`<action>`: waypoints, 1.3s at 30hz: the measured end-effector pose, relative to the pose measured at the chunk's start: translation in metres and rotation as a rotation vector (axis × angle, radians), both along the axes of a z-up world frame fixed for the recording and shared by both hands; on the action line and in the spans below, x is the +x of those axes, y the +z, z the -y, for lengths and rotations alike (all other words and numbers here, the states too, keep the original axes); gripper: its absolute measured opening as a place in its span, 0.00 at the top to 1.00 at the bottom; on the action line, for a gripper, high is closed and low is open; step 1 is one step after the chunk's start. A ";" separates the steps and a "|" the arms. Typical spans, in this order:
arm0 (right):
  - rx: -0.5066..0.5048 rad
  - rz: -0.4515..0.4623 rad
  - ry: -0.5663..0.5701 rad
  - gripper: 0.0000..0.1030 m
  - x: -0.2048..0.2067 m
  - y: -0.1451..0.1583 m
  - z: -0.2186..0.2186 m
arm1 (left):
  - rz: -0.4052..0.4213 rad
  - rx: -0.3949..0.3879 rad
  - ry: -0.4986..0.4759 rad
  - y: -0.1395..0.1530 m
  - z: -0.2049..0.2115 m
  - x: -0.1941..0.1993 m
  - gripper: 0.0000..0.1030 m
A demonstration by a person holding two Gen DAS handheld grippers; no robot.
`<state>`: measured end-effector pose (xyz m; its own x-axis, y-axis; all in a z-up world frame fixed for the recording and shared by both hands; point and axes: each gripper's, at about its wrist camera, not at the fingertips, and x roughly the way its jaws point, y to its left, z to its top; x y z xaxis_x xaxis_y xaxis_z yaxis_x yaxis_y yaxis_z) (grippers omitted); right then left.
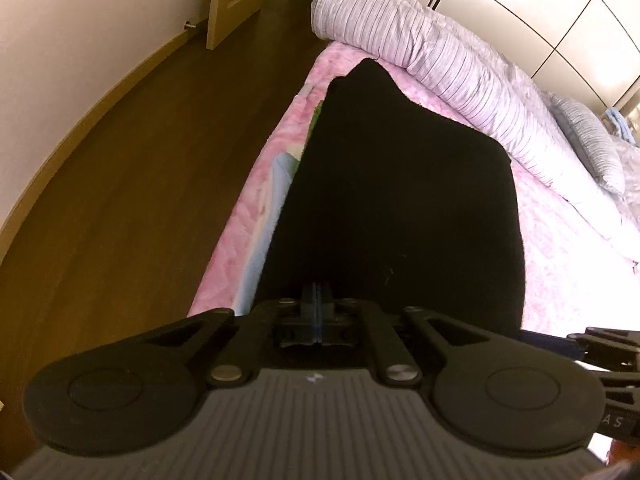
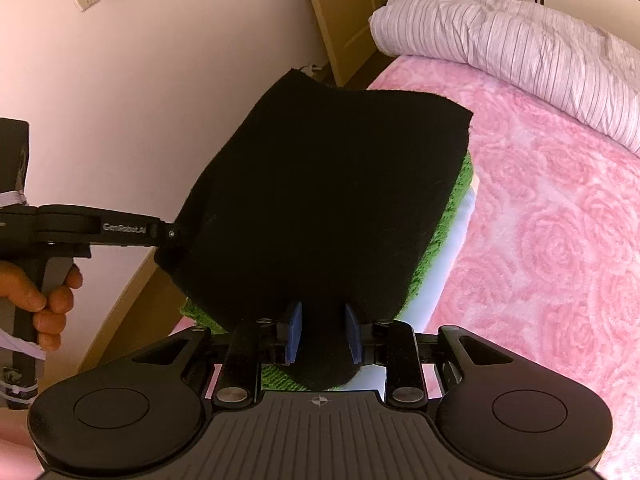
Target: Fold clothes
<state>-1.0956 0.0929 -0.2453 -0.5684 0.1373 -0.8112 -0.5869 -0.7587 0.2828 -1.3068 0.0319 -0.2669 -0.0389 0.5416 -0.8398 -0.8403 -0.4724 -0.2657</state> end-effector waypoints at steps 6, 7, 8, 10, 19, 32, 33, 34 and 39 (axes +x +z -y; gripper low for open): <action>-0.011 -0.026 -0.063 0.72 0.023 0.022 0.003 | -0.057 -0.046 0.032 0.032 0.006 0.025 0.82; -0.013 -0.030 -0.067 0.72 0.028 0.026 0.004 | -0.071 -0.050 0.034 0.038 0.008 0.031 0.79; -0.010 -0.036 -0.070 0.72 0.033 0.030 0.006 | -0.085 -0.055 0.035 0.045 0.011 0.036 0.79; 0.001 -0.045 -0.071 0.71 0.042 0.040 0.010 | -0.110 -0.063 0.036 0.057 0.019 0.047 0.73; 0.030 -0.103 -0.043 0.55 0.087 0.078 0.029 | -0.196 -0.062 0.114 0.106 0.055 0.099 0.62; 0.150 -0.113 0.015 0.45 0.168 0.128 0.043 | -0.326 -0.030 0.293 0.155 0.096 0.211 0.56; 0.164 -0.102 0.017 0.44 0.175 0.131 0.043 | -0.328 -0.017 0.312 0.159 0.098 0.220 0.56; 0.182 -0.088 0.020 0.44 0.181 0.133 0.041 | -0.330 -0.004 0.327 0.163 0.099 0.228 0.56; 0.231 -0.091 0.056 0.44 0.209 0.142 0.032 | -0.287 0.061 0.347 0.182 0.105 0.269 0.60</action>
<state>-0.8861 0.0606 -0.1031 -0.6493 0.2791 -0.7075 -0.5222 -0.8399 0.1479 -1.0378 -0.0732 -0.0851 -0.4536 0.5037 -0.7352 -0.6790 -0.7297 -0.0810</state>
